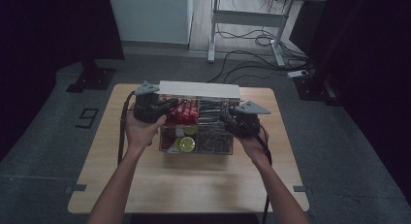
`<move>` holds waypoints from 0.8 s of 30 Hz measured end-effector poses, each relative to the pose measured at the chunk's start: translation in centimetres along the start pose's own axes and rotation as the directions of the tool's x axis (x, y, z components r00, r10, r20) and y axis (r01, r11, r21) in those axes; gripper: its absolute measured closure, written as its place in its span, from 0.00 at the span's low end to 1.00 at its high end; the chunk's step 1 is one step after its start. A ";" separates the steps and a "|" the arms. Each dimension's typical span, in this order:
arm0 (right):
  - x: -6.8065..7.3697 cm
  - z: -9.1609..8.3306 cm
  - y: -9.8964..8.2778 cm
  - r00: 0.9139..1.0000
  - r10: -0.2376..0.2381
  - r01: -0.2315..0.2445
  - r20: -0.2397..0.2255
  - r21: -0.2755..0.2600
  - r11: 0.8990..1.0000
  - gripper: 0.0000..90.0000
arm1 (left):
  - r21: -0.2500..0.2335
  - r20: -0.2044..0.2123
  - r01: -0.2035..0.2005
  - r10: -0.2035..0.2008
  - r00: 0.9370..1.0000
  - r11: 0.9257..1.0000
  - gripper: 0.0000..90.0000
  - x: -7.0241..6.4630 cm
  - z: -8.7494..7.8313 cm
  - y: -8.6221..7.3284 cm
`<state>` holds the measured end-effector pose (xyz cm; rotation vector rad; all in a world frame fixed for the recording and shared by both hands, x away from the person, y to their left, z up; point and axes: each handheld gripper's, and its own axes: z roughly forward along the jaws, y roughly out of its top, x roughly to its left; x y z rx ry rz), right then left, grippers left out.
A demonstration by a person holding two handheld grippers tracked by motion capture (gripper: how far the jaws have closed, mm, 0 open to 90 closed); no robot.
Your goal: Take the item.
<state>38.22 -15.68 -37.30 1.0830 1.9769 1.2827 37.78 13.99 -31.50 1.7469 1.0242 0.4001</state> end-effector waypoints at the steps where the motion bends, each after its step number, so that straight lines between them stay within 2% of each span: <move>1: 0.0 0.1 0.0 1.000 -0.001 0.001 0.006 0.003 1.000 0.66 | 0.000 0.000 0.000 0.000 1.000 1.000 1.00 0.0 0.0 0.0; 8: 0.6 0.9 0.1 0.998 -0.021 0.019 0.063 0.035 0.999 0.70 | -0.002 0.000 0.002 -0.002 1.000 1.000 1.00 0.0 0.1 -0.1; 10: 0.6 1.1 0.0 0.998 -0.017 0.014 0.066 0.045 0.999 0.72 | -0.002 0.001 0.003 -0.003 1.000 1.000 1.00 0.0 0.1 -0.1; 15: 0.2 1.2 -0.3 0.998 0.000 -0.003 0.062 0.053 0.999 0.89 | -0.003 0.002 0.003 -0.003 1.000 1.000 1.00 0.0 0.1 -0.1; 19: -0.1 1.0 -0.4 0.999 0.018 -0.020 0.043 0.045 0.999 0.95 | -0.004 0.002 0.004 -0.004 1.000 1.000 1.00 0.0 0.1 -0.1; 24: -0.2 0.3 -0.5 0.999 0.023 -0.023 0.025 0.020 1.000 0.97 | -0.003 0.002 0.004 -0.004 1.000 1.000 1.00 0.0 0.3 -0.1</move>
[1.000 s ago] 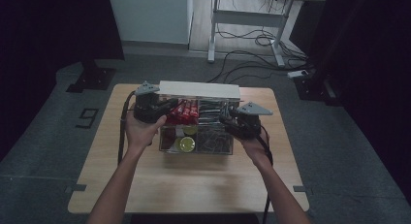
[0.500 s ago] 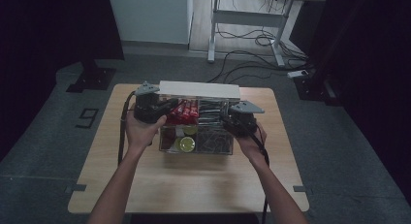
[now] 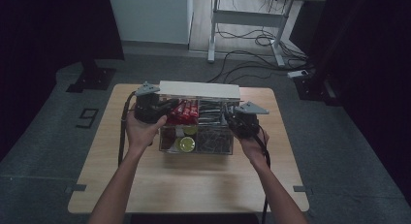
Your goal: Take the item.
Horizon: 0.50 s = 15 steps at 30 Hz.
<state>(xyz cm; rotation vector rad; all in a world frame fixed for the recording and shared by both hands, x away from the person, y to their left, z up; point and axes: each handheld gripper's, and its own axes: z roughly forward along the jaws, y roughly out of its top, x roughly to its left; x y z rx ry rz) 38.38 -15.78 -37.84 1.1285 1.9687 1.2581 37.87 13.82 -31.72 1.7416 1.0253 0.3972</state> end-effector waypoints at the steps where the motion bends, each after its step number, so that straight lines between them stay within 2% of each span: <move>1: 0.0 -0.2 0.0 1.000 0.000 0.000 -0.005 -0.007 1.000 0.97 | 0.000 0.000 0.000 0.000 1.000 1.000 1.00 0.0 0.0 0.0; 15: -0.6 -3.7 0.1 0.999 0.026 -0.031 -0.047 -0.109 0.994 0.97 | 0.002 -0.002 0.002 -0.002 1.000 1.000 1.00 0.0 0.2 -0.1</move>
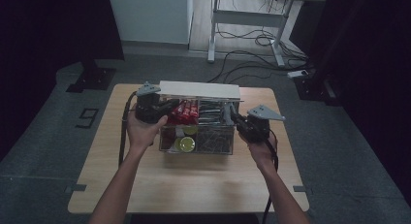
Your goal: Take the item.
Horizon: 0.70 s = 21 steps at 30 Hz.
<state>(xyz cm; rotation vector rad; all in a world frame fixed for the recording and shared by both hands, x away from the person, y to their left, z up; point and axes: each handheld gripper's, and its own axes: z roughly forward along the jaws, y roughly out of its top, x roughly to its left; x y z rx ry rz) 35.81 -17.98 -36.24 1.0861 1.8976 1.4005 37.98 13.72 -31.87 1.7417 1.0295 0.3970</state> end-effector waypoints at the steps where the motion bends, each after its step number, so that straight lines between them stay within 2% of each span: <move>1: 0.0 -0.2 0.1 1.000 -0.001 0.001 -0.002 -0.005 1.000 0.97 | 0.000 0.000 0.000 0.000 1.000 1.000 1.00 0.0 0.0 0.0; 21: -0.7 -2.5 -0.1 1.000 0.015 -0.016 -0.019 -0.061 0.998 0.97 | -0.006 0.002 0.012 -0.012 1.000 1.000 1.00 0.2 -0.1 -0.1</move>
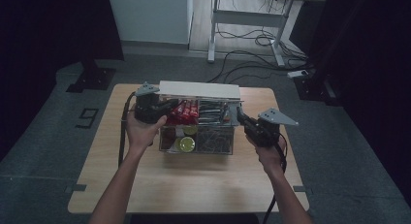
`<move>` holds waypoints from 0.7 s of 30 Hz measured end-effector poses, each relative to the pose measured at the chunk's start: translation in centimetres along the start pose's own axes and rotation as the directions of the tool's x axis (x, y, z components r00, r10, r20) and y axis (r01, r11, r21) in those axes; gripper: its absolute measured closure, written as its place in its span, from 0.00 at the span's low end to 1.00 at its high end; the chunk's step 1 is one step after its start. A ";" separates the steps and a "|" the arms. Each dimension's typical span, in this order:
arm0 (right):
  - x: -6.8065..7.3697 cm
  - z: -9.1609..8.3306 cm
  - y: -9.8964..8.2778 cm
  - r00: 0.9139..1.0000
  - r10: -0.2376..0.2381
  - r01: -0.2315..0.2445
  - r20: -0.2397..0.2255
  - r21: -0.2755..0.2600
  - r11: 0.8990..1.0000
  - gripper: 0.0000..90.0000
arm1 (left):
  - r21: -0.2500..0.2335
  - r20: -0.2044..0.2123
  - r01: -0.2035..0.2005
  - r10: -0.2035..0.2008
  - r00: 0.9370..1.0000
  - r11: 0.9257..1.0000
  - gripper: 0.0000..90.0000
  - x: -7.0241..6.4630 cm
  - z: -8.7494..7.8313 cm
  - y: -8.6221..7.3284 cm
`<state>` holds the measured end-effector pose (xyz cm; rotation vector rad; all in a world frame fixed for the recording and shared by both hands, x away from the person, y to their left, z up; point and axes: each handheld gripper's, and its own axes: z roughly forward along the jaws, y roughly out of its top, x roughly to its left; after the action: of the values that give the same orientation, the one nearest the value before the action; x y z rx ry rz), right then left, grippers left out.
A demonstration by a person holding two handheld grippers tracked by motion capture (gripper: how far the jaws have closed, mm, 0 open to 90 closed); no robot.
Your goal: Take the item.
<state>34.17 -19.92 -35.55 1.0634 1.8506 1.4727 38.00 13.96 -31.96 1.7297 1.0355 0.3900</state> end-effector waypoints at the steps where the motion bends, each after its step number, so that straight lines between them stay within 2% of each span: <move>1: 0.0 -0.2 0.0 1.000 0.001 -0.001 0.000 -0.003 1.000 0.97 | 0.001 0.000 0.001 -0.001 1.000 1.000 1.00 0.0 0.0 0.0; 11: -0.9 -1.4 -0.3 1.000 0.007 -0.006 0.024 -0.024 1.000 0.97 | 0.001 -0.001 0.003 -0.003 1.000 1.000 1.00 0.0 0.1 0.0; 18: -1.3 -2.5 -0.5 0.999 0.024 -0.023 0.022 -0.052 0.998 0.97 | 0.004 -0.004 0.003 -0.003 1.000 1.000 1.00 0.1 0.1 0.0; 21: -1.4 -3.0 -0.7 0.999 0.014 -0.012 0.032 -0.061 0.998 0.97 | 0.004 -0.005 0.003 -0.003 1.000 1.000 1.00 0.1 0.0 0.0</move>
<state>32.30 -22.76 -35.53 1.0669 1.7682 1.5005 38.08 14.05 -32.04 1.7313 1.0426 0.3911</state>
